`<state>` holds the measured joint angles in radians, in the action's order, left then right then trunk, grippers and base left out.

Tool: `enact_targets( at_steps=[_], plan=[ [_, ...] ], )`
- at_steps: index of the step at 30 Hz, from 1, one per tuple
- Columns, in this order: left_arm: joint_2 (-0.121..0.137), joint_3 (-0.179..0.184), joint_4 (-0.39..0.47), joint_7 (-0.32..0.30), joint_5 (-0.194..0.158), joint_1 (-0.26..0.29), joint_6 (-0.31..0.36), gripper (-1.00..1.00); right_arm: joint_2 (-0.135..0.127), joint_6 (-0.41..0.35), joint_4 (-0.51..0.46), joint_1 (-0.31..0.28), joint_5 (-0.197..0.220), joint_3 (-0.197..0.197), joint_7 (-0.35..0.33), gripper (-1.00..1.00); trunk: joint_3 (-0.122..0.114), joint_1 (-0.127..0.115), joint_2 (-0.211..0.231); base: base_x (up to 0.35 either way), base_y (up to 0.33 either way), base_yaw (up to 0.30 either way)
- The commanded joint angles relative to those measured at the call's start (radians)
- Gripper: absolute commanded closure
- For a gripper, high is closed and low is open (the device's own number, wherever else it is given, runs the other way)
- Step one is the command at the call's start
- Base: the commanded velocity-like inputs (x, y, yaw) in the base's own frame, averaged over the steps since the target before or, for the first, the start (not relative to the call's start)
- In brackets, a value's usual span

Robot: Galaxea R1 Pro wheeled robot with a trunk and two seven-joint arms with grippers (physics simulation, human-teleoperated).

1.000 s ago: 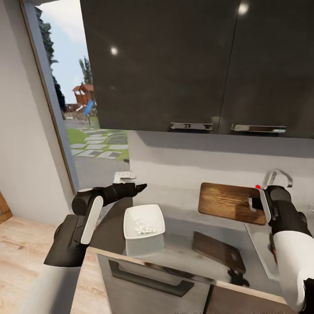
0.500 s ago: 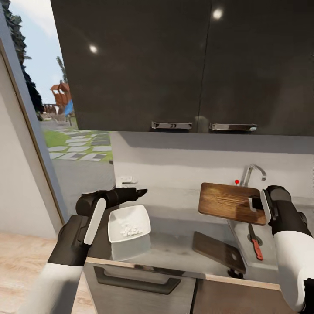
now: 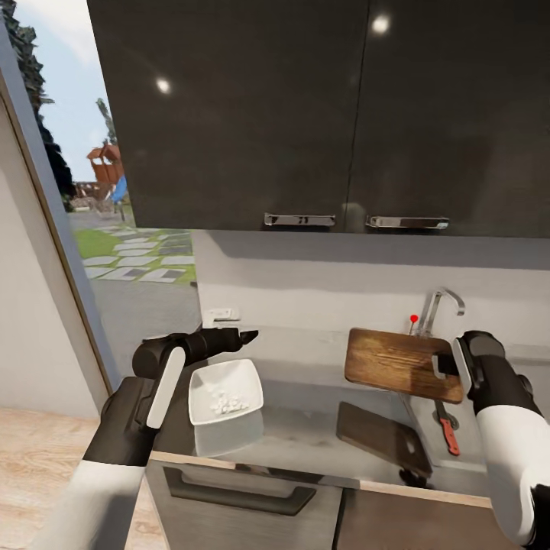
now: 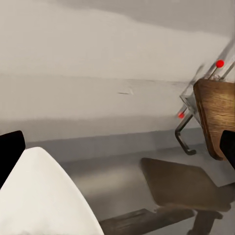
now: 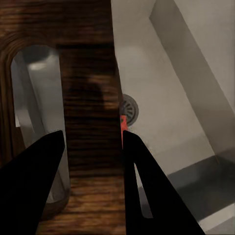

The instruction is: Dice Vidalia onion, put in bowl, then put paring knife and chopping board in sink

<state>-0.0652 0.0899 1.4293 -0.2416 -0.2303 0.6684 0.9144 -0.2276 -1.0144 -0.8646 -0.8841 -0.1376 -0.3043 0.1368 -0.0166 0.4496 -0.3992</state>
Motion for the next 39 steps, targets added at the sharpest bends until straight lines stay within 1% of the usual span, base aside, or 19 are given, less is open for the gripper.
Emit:
enact_targets(
  at_steps=[1, 4, 7, 10, 14, 16, 18, 19, 25, 28, 29, 30, 32, 33, 34, 35, 36, 37, 39],
  plan=[
    [-0.001, -0.001, 0.000, -0.004, 0.002, 0.000, 0.005, -1.00, -0.001, -0.003, 0.016, -0.002, -0.008, -0.001, -0.004, 1.00, 0.000, 0.000, -0.001, 0.000, 0.000, 0.000],
    [-0.001, -0.001, 0.000, -0.003, 0.002, 0.000, 0.005, -1.00, -0.006, -0.003, 0.042, -0.004, -0.008, -0.002, -0.003, 1.00, 0.000, 0.000, -0.001, 0.000, 0.000, 0.000],
    [-0.001, -0.001, 0.000, -0.003, 0.002, 0.000, 0.006, -1.00, -0.019, -0.003, 0.067, -0.005, -0.007, -0.020, 0.000, 1.00, 0.000, 0.000, -0.001, 0.000, 0.000, 0.000],
    [-0.001, -0.001, 0.000, -0.003, 0.002, 0.000, 0.006, -1.00, -0.028, -0.003, 0.078, -0.006, -0.007, -0.082, 0.004, 1.00, 0.000, 0.000, -0.001, 0.000, 0.000, 0.000],
    [-0.001, -0.001, 0.000, -0.002, 0.002, 0.000, 0.006, -1.00, -0.031, -0.003, 0.082, -0.006, -0.007, -0.191, 0.019, 1.00, 0.000, 0.000, -0.001, 0.000, 0.000, 0.000],
    [-0.001, -0.001, 0.000, -0.002, 0.002, 0.000, 0.006, -1.00, -0.031, -0.001, 0.083, -0.006, -0.007, -0.256, 0.039, 1.00, 0.000, 0.000, -0.001, 0.000, 0.000, 0.000],
    [-0.001, -0.001, 0.000, -0.002, 0.002, 0.000, 0.006, -1.00, -0.031, 0.000, 0.083, -0.006, -0.006, -0.288, 0.053, 1.00, 0.000, 0.000, -0.001, 0.000, 0.000, 0.000],
    [-0.001, -0.001, 0.000, -0.002, 0.002, 0.000, 0.006, -1.00, -0.032, 0.001, 0.083, -0.006, 0.003, -0.325, 0.068, 1.00, 0.000, 0.000, -0.001, 0.000, 0.000, 0.000],
    [-0.001, -0.001, 0.000, -0.002, 0.002, 0.000, 0.006, -1.00, -0.032, -0.001, 0.082, -0.006, 0.049, -0.401, 0.080, 1.00, 0.000, 0.000, -0.001, 0.000, 0.000, 0.000],
    [-0.001, -0.001, 0.000, -0.002, 0.002, 0.000, 0.006, -1.00, -0.032, 0.001, 0.082, -0.006, 0.070, -0.457, 0.120, 1.00, 0.000, 0.000, -0.001, 0.000, 0.000, 0.000],
    [-0.001, -0.001, 0.000, -0.002, 0.002, 0.000, 0.006, -1.00, -0.031, 0.012, 0.082, -0.006, 0.098, -0.493, 0.166, 1.00, 0.000, 0.000, -0.001, 0.000, 0.000, 0.000],
    [-0.001, -0.001, 0.000, -0.002, 0.002, 0.000, 0.006, -1.00, -0.031, 0.019, 0.082, -0.006, 0.111, -0.499, 0.179, 1.00, 0.000, 0.000, -0.001, 0.000, 0.000, 0.000],
    [-0.001, -0.001, 0.000, -0.002, 0.002, 0.000, 0.006, -1.00, -0.024, 0.058, 0.082, -0.006, 0.192, -0.514, 0.242, 1.00, 0.000, 0.000, -0.001, 0.000, 0.000, 0.000],
    [-0.001, -0.001, 0.000, -0.002, 0.002, 0.000, 0.006, -1.00, -0.020, 0.070, 0.082, -0.006, 0.217, -0.516, 0.262, 1.00, 0.000, 0.000, -0.001, 0.000, 0.000, 0.000],
    [-0.001, -0.001, 0.000, -0.002, 0.002, 0.000, 0.006, -1.00, -0.011, 0.096, 0.082, -0.006, 0.270, -0.519, 0.310, 1.00, 0.000, 0.000, -0.001, 0.000, 0.000, 0.000],
    [-0.001, -0.001, 0.000, -0.002, 0.002, 0.000, 0.006, -1.00, -0.005, 0.110, 0.082, -0.006, 0.296, -0.520, 0.338, 1.00, 0.000, 0.000, -0.001, 0.000, 0.000, 0.000],
    [-0.001, -0.001, 0.000, -0.002, 0.002, 0.000, 0.006, -1.00, 0.008, 0.140, 0.082, -0.007, 0.346, -0.520, 0.399, 1.00, 0.000, 0.000, -0.001, 0.000, 0.000, 0.000],
    [-0.001, -0.001, 0.000, -0.002, 0.002, 0.000, 0.006, -1.00, 0.015, 0.156, 0.082, -0.007, 0.369, -0.520, 0.430, 1.00, 0.000, 0.000, -0.001, 0.000, 0.000, 0.000],
    [-0.001, -0.001, 0.000, -0.002, 0.002, 0.000, 0.006, -1.00, 0.037, 0.230, 0.081, -0.010, 0.441, -0.517, 0.548, 1.00, 0.000, 0.000, -0.001, 0.000, 0.000, 0.000]
  ],
)
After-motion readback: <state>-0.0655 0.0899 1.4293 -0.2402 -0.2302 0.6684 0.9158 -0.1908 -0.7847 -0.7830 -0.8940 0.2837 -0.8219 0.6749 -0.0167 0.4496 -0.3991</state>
